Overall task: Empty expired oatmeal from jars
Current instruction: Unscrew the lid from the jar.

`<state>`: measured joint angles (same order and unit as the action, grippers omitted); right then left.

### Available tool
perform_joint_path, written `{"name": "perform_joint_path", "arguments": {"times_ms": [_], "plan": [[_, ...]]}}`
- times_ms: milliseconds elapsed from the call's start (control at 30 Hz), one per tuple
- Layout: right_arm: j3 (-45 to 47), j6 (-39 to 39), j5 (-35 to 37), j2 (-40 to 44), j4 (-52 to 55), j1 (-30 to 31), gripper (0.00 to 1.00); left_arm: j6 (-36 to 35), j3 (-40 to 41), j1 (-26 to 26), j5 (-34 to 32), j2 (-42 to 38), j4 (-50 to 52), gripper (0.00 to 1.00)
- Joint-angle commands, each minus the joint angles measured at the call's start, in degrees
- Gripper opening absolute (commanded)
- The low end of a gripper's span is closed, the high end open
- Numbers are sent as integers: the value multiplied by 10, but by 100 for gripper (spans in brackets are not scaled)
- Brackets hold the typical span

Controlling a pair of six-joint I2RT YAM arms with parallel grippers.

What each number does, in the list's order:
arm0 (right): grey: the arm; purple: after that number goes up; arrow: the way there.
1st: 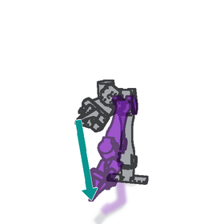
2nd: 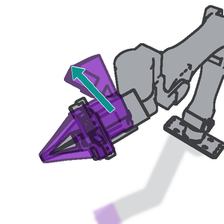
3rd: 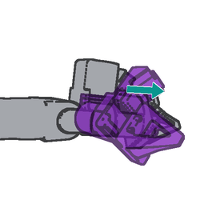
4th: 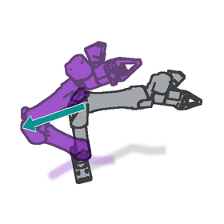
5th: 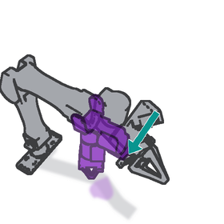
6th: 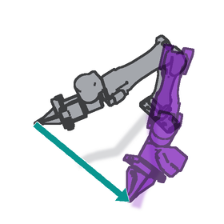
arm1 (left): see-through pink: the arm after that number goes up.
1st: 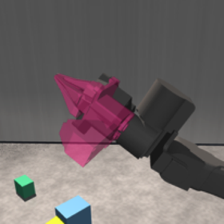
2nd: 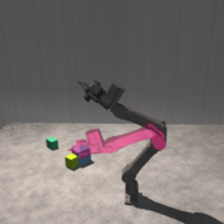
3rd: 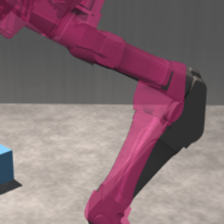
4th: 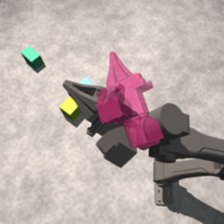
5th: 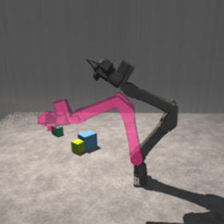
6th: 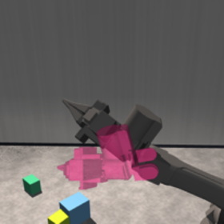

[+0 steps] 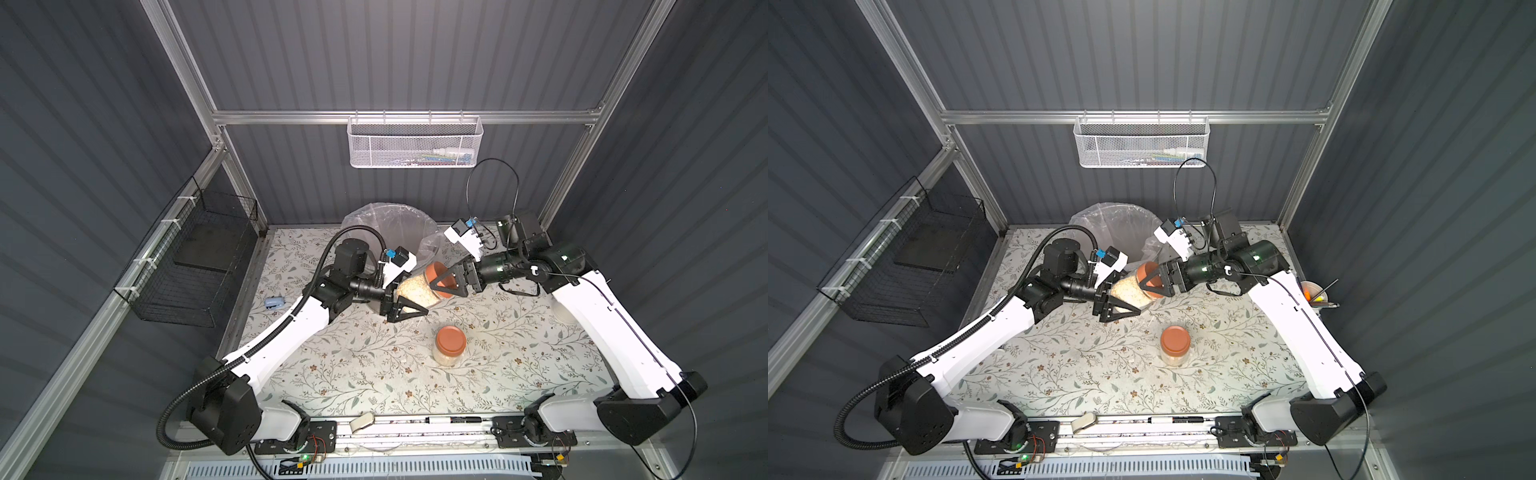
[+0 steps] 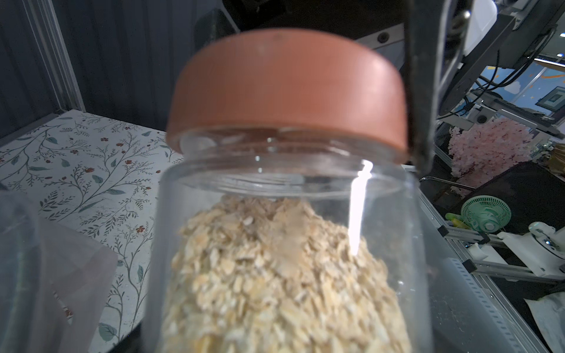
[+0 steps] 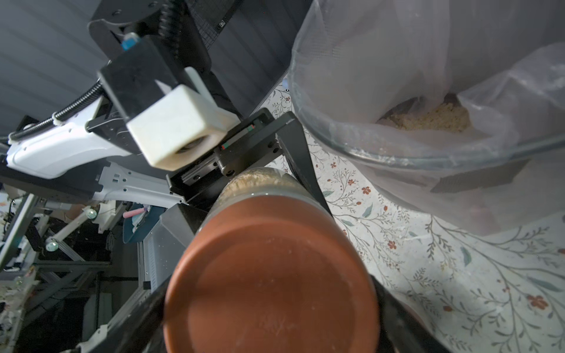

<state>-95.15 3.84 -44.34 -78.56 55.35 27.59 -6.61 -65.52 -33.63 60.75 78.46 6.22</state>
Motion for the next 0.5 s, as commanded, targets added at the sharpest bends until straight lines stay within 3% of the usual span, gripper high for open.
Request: {"name": "perform_joint_path", "arguments": {"times_ms": [0,200,467], "plan": [[-40,-68,-27,4,0,-7,65,16,-30,6,38,-34,-54,0],[-43,-20,-53,16,-67,-55,61,17,-27,6,25,-42,-57,0],[63,41,39,70,-100,-152,59,11,-74,25,-8,-35,-7,0]]}}
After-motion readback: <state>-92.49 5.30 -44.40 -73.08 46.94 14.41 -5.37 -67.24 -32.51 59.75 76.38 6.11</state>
